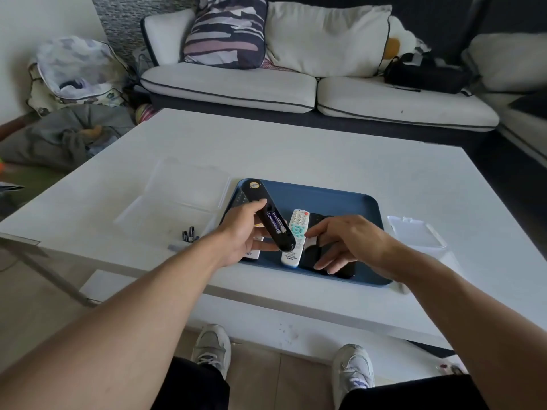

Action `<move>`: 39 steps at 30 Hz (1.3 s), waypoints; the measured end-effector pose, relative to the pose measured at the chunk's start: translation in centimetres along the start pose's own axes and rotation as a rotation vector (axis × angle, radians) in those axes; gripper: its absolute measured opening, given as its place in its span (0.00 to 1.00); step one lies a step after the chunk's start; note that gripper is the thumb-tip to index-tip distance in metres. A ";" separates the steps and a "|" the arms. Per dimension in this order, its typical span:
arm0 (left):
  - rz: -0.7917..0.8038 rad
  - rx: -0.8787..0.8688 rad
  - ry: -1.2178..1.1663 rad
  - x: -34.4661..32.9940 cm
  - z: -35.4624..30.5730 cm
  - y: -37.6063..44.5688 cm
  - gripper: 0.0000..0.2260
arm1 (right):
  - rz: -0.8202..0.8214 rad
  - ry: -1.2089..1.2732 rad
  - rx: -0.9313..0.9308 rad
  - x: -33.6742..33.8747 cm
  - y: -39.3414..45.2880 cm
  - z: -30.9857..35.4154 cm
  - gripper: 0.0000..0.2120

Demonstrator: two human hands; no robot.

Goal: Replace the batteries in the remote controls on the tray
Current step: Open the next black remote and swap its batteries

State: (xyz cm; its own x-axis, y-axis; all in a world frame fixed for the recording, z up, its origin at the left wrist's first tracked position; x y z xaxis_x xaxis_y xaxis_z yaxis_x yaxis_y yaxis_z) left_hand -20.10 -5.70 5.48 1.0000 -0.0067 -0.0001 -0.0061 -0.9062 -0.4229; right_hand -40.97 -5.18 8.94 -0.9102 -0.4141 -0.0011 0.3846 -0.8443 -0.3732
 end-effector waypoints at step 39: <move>0.221 -0.074 0.165 -2.1 -1.0 -2.4 0.15 | -0.330 -0.319 0.405 -1.5 2.7 0.3 0.22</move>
State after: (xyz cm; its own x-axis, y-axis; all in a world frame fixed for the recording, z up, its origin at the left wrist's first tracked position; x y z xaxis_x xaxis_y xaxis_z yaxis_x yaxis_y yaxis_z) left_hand -22.16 -3.92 7.39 0.9604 -0.2711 0.0650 -0.2305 -0.9033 -0.3619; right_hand -38.50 -6.95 8.16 -0.9246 -0.1369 0.3554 0.1746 -0.9817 0.0762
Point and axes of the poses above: each hand's wrist, its own y-axis towards the middle knuckle, its own x-axis out of the back of the hand, z = x × y, the point moved 2 cm from there along y, towards the middle knuckle, and after that the axes turned 15 degrees about y, right-handed, at the moved point
